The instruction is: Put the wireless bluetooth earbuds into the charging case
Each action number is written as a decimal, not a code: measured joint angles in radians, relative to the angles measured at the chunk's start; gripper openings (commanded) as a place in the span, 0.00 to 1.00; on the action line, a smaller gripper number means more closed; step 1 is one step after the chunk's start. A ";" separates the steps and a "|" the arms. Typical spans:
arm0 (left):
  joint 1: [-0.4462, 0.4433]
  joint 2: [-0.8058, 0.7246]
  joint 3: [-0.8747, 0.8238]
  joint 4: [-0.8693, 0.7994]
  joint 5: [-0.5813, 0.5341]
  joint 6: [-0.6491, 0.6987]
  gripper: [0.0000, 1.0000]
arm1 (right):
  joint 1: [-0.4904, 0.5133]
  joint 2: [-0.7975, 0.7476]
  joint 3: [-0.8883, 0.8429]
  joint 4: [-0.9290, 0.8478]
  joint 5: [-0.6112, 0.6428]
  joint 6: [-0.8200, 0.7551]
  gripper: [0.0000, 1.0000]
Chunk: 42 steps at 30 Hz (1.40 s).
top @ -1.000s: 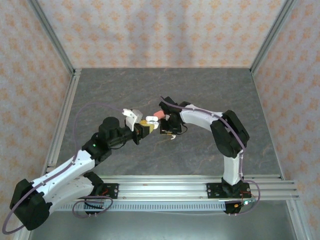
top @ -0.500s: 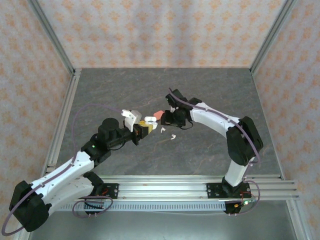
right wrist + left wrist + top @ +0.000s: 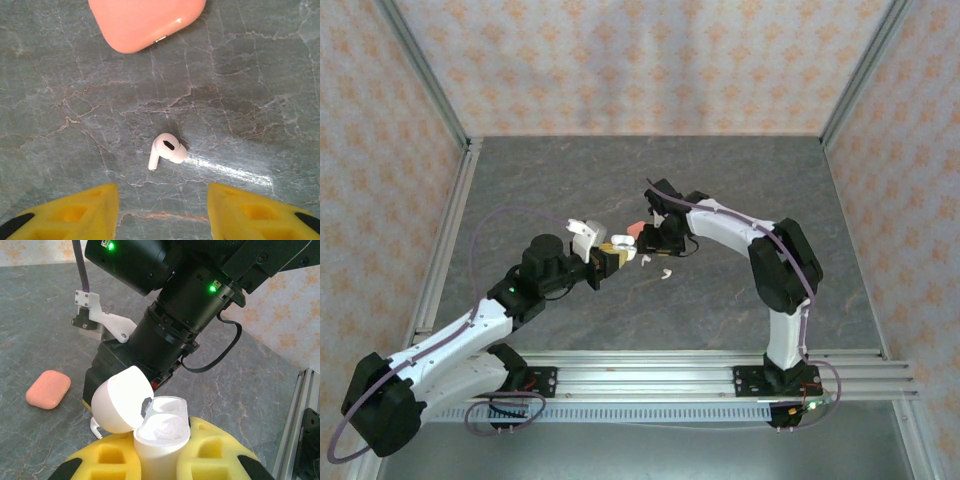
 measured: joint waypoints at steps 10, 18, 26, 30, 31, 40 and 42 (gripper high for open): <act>0.000 0.000 0.000 0.000 -0.002 0.000 0.00 | 0.000 0.000 -0.075 0.083 -0.003 0.154 0.46; 0.000 -0.002 0.000 0.000 -0.002 0.000 0.00 | 0.000 0.024 -0.073 0.116 0.004 0.191 0.42; 0.000 -0.008 0.000 0.000 -0.002 0.002 0.00 | 0.003 0.063 -0.058 0.111 0.011 0.190 0.41; 0.000 -0.008 0.000 0.000 -0.002 0.001 0.00 | 0.013 0.072 -0.042 0.108 0.015 0.190 0.40; 0.000 -0.008 0.000 0.000 -0.002 0.001 0.00 | 0.016 0.075 -0.037 0.105 0.016 0.190 0.39; 0.000 -0.008 0.000 0.000 -0.002 0.001 0.00 | 0.029 0.083 -0.019 0.054 0.038 0.167 0.41; 0.000 -0.008 0.000 0.000 -0.002 0.001 0.00 | 0.029 0.083 -0.019 0.040 0.041 0.159 0.43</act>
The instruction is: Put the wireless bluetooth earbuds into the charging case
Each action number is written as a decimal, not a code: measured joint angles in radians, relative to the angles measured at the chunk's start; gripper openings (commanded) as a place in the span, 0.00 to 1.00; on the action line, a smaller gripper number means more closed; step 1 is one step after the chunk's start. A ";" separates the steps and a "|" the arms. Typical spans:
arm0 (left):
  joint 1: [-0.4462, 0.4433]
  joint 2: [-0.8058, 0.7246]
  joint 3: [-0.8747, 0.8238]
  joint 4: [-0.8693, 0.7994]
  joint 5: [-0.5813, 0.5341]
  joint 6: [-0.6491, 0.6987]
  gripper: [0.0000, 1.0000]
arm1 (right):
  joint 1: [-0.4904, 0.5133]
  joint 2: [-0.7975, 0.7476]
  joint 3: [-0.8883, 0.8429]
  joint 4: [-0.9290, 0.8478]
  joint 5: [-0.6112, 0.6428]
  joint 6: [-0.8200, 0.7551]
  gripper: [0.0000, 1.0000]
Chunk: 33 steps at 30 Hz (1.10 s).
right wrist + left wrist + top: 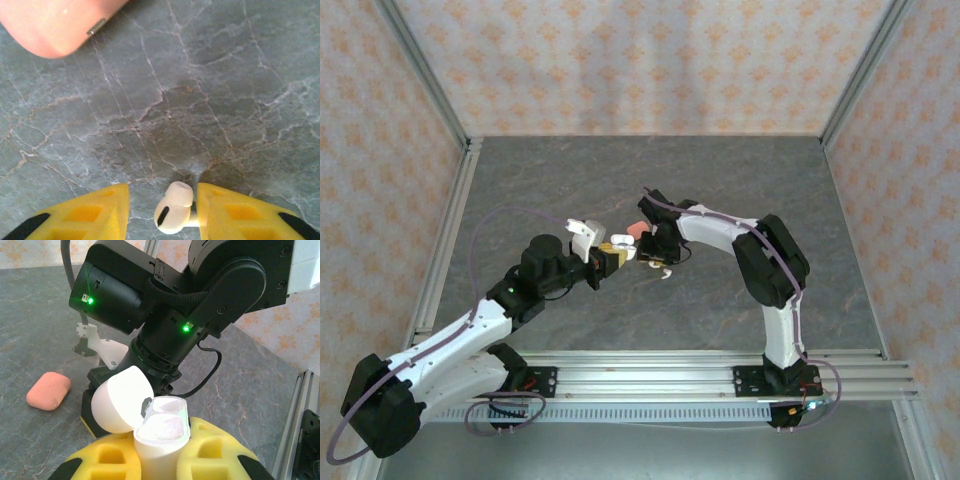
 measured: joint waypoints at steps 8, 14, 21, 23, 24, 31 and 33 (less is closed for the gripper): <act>0.000 0.000 0.000 0.000 0.000 0.000 0.00 | 0.011 -0.015 -0.018 -0.009 0.011 -0.014 0.43; 0.000 0.000 0.000 0.000 0.000 0.000 0.00 | 0.024 -0.043 -0.060 -0.003 -0.022 0.010 0.43; 0.000 0.000 0.000 0.000 0.000 0.000 0.00 | 0.024 -0.066 -0.069 -0.001 -0.029 0.024 0.44; 0.000 0.000 0.000 0.000 0.000 0.000 0.00 | 0.024 -0.073 -0.069 -0.002 -0.016 0.024 0.45; 0.000 0.000 0.000 -0.001 0.000 0.000 0.00 | 0.024 -0.074 -0.069 -0.004 -0.006 0.023 0.45; 0.000 -0.011 0.000 -0.004 0.000 0.000 0.00 | 0.024 -0.074 -0.034 -0.061 0.068 0.003 0.45; 0.000 -0.011 0.000 -0.005 0.000 0.000 0.00 | 0.024 -0.074 -0.016 -0.072 0.081 -0.005 0.44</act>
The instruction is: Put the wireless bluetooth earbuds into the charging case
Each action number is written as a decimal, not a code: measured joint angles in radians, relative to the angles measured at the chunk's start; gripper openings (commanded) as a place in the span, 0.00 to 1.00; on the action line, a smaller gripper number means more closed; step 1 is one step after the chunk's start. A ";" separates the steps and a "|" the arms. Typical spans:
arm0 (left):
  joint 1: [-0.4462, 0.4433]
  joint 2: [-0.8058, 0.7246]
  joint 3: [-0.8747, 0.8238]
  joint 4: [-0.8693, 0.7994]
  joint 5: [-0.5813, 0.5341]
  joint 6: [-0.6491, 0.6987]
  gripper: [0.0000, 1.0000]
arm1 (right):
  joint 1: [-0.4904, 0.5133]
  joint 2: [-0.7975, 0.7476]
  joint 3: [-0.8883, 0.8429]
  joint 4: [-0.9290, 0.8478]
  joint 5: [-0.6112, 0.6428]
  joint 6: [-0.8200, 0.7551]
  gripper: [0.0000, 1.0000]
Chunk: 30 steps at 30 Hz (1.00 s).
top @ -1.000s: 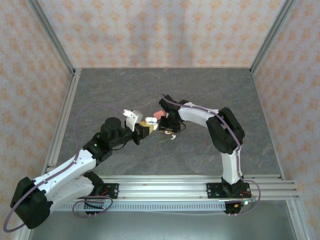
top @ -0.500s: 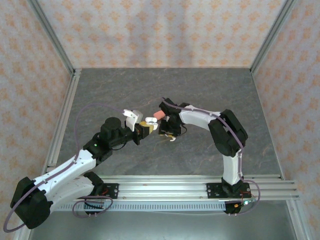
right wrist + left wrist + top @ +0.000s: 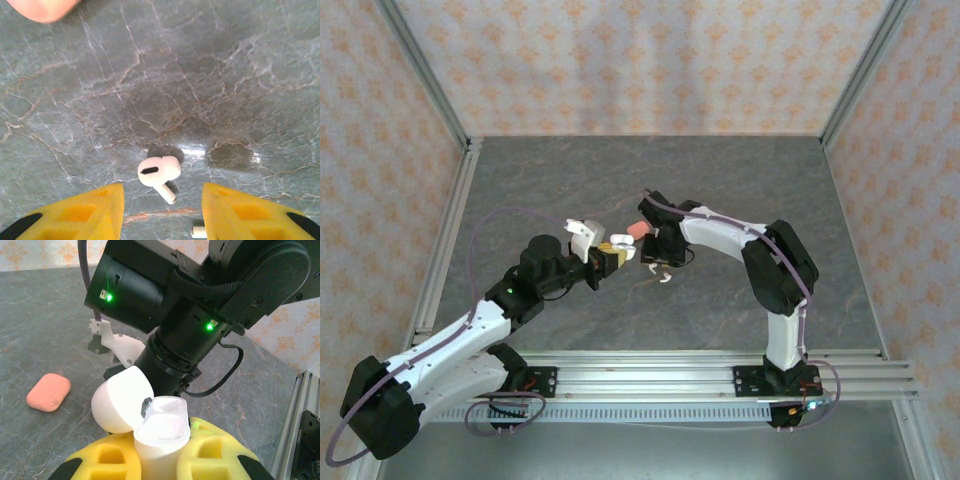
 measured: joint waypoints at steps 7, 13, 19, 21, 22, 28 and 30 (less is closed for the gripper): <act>0.000 0.000 0.000 0.000 0.000 0.000 0.00 | 0.000 0.018 0.043 -0.020 0.014 -0.021 0.43; 0.000 0.000 0.000 0.000 0.000 0.000 0.00 | 0.002 0.066 0.058 -0.039 0.018 -0.035 0.43; 0.000 0.000 0.000 0.000 0.000 0.001 0.00 | 0.011 0.093 0.087 -0.056 0.018 -0.043 0.41; 0.000 0.000 0.000 0.000 0.000 0.001 0.00 | 0.014 0.098 0.091 -0.057 0.018 -0.043 0.40; 0.000 0.000 0.000 0.000 0.000 0.001 0.00 | 0.015 0.099 0.091 -0.058 0.018 -0.044 0.39; 0.000 0.000 0.000 -0.001 0.000 0.008 0.00 | 0.017 0.114 0.092 -0.067 0.021 -0.044 0.36; 0.000 0.000 0.000 -0.001 0.000 0.008 0.00 | 0.017 0.116 0.097 -0.072 0.021 -0.047 0.32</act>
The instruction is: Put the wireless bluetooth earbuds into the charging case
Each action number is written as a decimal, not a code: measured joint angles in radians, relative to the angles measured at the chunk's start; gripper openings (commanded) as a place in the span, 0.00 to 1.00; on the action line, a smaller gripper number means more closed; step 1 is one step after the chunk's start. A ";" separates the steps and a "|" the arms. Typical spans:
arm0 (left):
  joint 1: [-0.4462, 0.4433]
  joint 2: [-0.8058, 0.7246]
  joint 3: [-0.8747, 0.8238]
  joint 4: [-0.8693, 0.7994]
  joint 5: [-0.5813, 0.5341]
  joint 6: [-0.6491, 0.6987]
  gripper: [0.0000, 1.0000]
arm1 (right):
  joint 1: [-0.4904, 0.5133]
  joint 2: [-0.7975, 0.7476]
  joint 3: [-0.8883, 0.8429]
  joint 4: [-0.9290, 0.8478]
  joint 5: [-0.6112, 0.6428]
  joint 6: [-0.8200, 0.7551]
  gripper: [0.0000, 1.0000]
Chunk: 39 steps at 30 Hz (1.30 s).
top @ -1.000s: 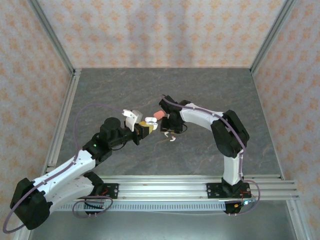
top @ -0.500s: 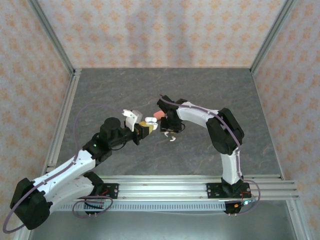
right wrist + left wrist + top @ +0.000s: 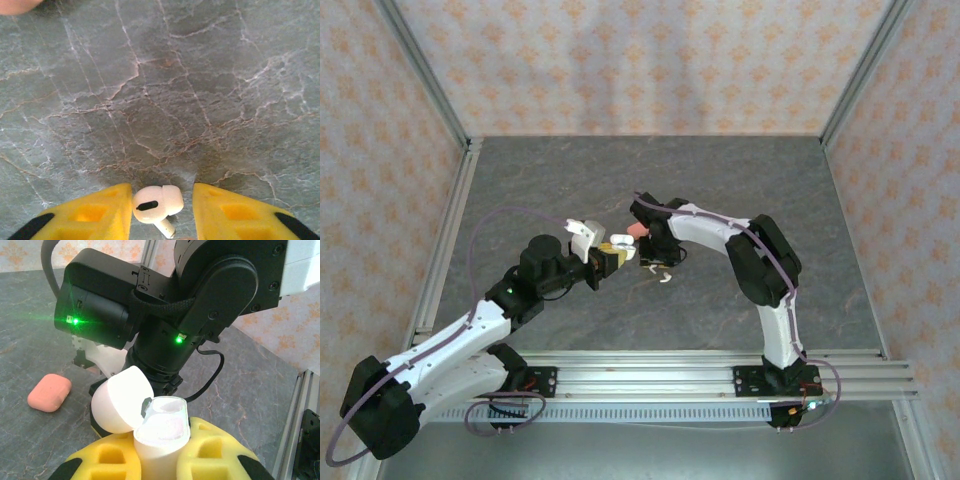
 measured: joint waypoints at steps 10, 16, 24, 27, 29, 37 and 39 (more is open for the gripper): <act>0.000 0.000 -0.023 0.039 0.003 0.004 0.00 | 0.000 0.004 0.004 -0.006 0.006 -0.001 0.25; 0.000 0.000 -0.060 0.072 0.023 0.042 0.00 | 0.000 -0.015 -0.020 0.016 0.007 0.005 0.24; 0.000 0.011 -0.058 0.060 0.030 0.079 0.00 | 0.000 -0.171 -0.101 0.086 0.021 0.035 0.23; 0.000 0.021 -0.074 0.104 0.031 0.078 0.00 | 0.000 -0.255 -0.119 0.122 0.036 0.047 0.24; 0.000 0.020 -0.112 0.170 0.030 0.077 0.00 | 0.000 -0.320 -0.133 0.148 0.048 0.057 0.24; 0.000 0.008 -0.172 0.296 -0.005 0.130 0.00 | 0.000 -0.584 -0.180 0.262 0.087 0.095 0.23; 0.000 0.008 -0.149 0.312 -0.017 0.150 0.00 | 0.000 -0.629 -0.180 0.296 0.090 0.108 0.23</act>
